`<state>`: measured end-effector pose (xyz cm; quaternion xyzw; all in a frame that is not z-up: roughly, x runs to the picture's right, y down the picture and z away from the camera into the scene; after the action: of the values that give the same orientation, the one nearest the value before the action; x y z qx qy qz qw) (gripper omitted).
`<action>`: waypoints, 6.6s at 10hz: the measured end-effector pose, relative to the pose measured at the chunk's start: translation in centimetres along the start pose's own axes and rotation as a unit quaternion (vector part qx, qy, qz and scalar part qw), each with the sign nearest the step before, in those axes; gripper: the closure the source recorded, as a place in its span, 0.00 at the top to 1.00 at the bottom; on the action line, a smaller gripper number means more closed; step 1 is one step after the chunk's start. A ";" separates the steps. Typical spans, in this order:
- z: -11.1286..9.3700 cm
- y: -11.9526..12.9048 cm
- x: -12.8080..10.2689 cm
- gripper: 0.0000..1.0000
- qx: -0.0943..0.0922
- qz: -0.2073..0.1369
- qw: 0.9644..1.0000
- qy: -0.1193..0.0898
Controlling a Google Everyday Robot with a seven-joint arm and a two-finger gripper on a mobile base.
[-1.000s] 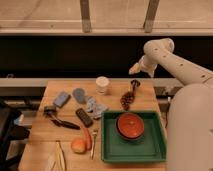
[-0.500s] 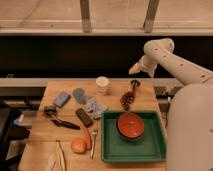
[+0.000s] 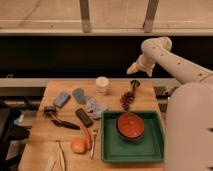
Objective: Place apple in metal cup
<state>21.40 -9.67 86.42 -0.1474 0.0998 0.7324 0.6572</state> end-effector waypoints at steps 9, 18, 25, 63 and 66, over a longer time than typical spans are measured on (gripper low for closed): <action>-1.2 13.8 14.6 0.80 0.002 -0.236 0.966 0.102; -0.8 16.5 19.7 0.80 -0.014 -0.318 0.938 0.135; -1.1 23.2 31.1 0.80 -0.080 -0.415 0.891 0.167; -0.9 25.0 36.0 0.00 -0.055 -0.409 0.890 0.192; -2.2 20.1 30.0 0.00 -0.045 -0.355 0.919 0.163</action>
<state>-1.13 15.24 72.97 -0.3203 0.1139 0.4206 0.8412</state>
